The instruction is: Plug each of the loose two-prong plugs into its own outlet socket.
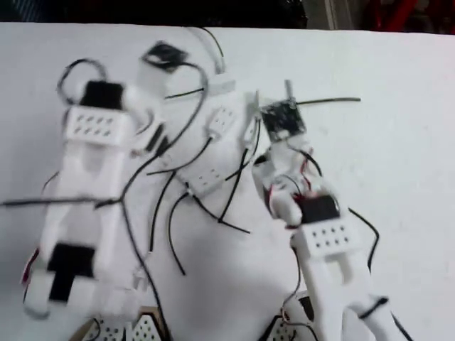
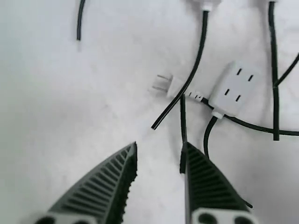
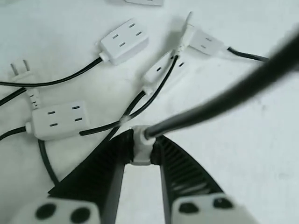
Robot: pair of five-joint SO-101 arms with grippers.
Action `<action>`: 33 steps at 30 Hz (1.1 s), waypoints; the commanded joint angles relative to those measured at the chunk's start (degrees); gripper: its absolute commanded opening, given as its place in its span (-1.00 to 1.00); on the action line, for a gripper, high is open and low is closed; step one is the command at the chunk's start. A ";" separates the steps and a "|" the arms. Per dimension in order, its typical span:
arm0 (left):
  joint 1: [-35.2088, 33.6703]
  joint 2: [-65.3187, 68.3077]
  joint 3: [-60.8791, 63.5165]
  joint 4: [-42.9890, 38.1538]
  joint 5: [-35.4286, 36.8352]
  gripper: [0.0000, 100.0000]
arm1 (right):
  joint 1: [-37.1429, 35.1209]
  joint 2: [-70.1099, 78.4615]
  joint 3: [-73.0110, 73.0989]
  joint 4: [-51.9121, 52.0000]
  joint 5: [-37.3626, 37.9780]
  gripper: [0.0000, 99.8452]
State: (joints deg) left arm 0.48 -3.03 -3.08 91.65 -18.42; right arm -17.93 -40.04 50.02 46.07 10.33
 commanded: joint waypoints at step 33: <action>-17.27 -42.07 68.22 -40.79 0.97 -0.68 | -14.64 26.95 -0.97 -27.56 1.67 -0.96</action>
State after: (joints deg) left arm -16.57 -43.47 65.32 51.91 -18.07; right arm -33.14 -14.02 49.58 20.57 12.53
